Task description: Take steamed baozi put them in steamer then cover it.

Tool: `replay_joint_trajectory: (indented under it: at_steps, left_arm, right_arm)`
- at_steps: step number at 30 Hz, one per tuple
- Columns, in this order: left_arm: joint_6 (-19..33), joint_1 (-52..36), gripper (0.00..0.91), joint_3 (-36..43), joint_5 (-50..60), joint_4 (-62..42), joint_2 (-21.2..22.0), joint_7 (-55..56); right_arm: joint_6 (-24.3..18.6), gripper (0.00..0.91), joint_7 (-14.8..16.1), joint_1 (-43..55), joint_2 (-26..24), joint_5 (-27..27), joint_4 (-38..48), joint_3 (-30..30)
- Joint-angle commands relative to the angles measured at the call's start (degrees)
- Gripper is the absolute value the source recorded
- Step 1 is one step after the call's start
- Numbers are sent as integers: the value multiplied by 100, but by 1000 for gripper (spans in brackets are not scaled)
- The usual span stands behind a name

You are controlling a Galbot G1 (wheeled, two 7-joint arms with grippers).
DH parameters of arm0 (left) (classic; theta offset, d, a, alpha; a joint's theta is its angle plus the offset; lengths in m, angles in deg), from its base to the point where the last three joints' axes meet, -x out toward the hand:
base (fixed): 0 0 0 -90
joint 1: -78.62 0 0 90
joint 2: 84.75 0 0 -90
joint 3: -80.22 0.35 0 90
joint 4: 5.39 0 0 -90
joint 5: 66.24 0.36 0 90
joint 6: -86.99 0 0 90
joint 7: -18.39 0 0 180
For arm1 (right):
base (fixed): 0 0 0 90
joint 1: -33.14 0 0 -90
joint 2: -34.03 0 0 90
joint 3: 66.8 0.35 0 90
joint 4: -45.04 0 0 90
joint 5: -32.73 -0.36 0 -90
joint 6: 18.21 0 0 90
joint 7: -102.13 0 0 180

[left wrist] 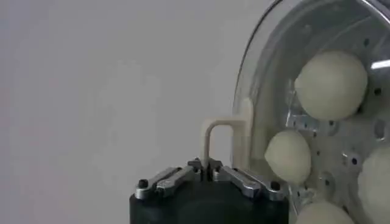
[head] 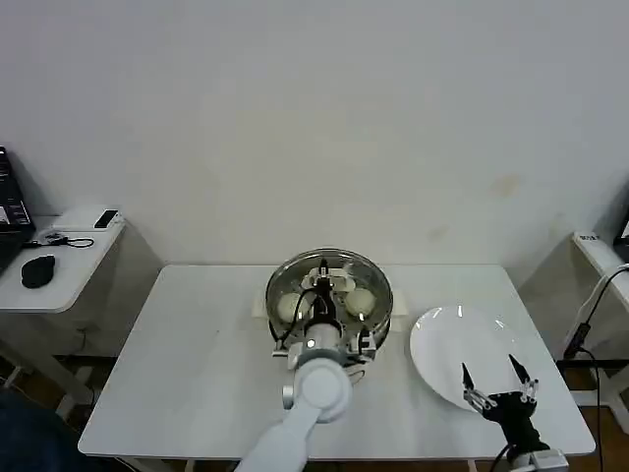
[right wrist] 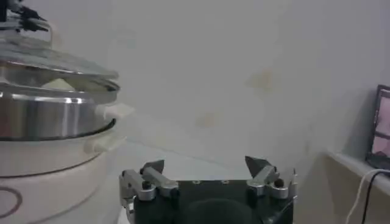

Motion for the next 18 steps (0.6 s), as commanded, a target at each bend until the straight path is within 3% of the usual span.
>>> replay_joint_trajectory:
  at_steps: [1, 18]
  left_arm:
    - [5, -5, 0, 5, 71, -174, 88, 19]
    - [53, -31, 0, -80, 93, -357, 145, 97]
  right_arm:
    - [15, 907, 2, 9, 4, 8, -33, -42]
    - [35, 907, -13, -8, 11, 19, -54, -145]
